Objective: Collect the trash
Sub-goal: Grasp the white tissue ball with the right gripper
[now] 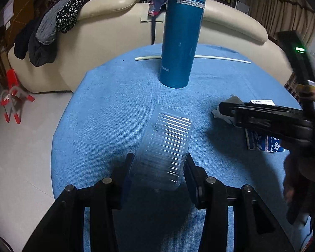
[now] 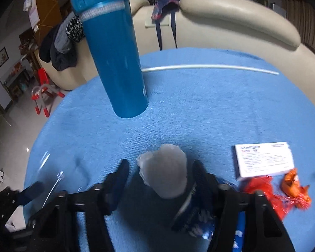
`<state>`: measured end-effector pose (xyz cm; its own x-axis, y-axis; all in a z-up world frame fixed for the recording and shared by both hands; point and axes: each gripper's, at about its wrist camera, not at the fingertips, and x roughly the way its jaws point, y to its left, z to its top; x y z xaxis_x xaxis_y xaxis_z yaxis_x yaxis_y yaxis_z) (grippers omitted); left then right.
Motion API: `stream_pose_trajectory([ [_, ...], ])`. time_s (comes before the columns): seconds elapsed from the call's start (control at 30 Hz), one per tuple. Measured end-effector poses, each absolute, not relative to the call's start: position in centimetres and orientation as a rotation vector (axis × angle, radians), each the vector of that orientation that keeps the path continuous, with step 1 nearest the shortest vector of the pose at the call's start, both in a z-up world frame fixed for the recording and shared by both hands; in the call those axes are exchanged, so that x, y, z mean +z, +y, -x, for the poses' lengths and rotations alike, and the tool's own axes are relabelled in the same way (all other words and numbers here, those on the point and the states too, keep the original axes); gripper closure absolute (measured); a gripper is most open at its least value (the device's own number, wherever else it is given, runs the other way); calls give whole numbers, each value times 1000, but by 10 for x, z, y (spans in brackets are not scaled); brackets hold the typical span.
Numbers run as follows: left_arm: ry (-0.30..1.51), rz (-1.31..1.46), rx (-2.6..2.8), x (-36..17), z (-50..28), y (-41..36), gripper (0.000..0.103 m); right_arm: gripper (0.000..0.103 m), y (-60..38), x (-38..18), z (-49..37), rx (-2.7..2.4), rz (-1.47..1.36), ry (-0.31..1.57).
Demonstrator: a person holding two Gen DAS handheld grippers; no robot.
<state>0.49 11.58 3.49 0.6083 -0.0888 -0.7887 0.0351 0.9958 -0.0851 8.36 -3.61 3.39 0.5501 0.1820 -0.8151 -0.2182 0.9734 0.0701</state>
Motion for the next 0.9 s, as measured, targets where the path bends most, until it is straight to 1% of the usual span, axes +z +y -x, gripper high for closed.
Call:
stream_pose_trajectory([
  [0.03, 915, 64, -72, 35, -5, 116, 56, 62, -37, 30, -86, 229, 45, 975],
  [0.13, 915, 65, -78, 34, -4, 113, 56, 65, -38, 28, -88, 233, 19, 979],
  [0.33, 900, 62, -92, 43, 7, 104, 56, 66, -58, 50, -64, 233, -40, 931],
  [0.6, 873, 18, -137, 58, 38, 72, 56, 66, -95, 98, 14, 216, -106, 826],
  [0.77, 873, -17, -187, 63, 62, 40, 55, 66, -132, 109, 68, 168, -158, 805],
  [0.9, 876, -44, -230, 66, 78, 14, 55, 66, -160, 104, 105, 114, -188, 809],
])
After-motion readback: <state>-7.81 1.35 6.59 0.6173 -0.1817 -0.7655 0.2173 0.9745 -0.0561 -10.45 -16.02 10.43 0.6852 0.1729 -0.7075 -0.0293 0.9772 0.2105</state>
